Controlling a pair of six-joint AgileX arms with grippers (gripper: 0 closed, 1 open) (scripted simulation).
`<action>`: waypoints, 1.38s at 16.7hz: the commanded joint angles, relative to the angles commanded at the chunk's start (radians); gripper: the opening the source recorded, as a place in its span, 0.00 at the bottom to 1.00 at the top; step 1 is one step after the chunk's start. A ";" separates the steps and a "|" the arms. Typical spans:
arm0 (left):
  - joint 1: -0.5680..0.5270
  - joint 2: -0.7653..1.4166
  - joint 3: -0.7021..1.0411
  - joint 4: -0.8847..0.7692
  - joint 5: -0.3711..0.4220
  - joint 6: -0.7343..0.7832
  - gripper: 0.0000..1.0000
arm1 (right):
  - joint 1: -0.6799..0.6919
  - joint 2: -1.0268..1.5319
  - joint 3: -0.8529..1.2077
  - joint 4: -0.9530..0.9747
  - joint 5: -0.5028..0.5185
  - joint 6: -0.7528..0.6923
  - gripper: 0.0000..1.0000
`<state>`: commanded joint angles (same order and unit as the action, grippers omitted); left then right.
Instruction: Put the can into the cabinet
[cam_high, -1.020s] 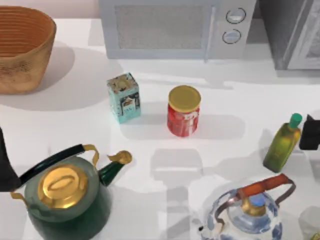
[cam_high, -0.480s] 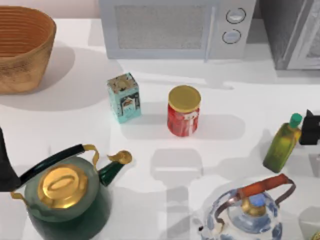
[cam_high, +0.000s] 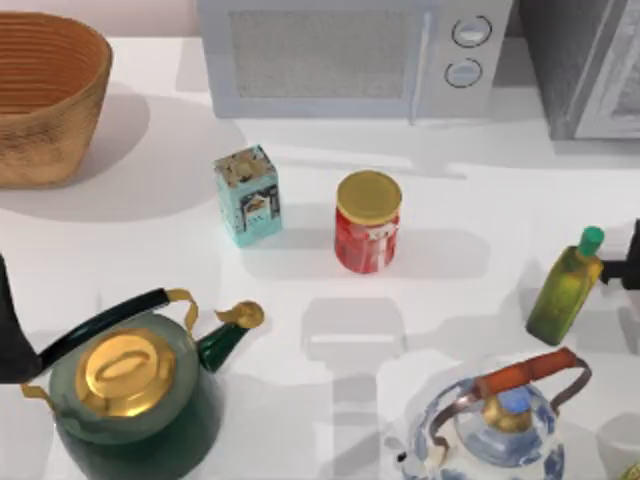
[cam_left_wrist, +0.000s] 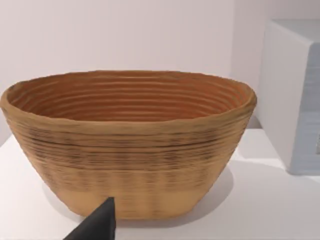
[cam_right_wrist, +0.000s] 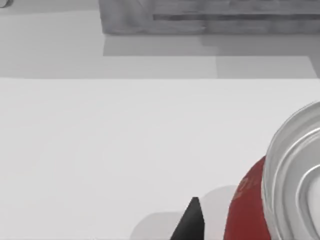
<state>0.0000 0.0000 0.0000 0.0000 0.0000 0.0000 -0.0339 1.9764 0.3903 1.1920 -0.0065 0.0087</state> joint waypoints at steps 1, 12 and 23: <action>0.000 0.000 0.000 0.000 0.000 0.000 1.00 | 0.000 0.000 0.000 0.000 0.000 0.000 0.17; 0.000 0.000 0.000 0.000 0.000 0.000 1.00 | 0.000 0.000 -0.001 0.000 0.000 0.001 0.00; 0.000 0.000 0.000 0.000 0.000 0.000 1.00 | 0.002 -0.348 0.107 -0.512 -0.011 0.008 0.00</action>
<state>0.0000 0.0000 0.0000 0.0000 0.0000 0.0000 -0.0316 1.6285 0.4973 0.6804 -0.0172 0.0163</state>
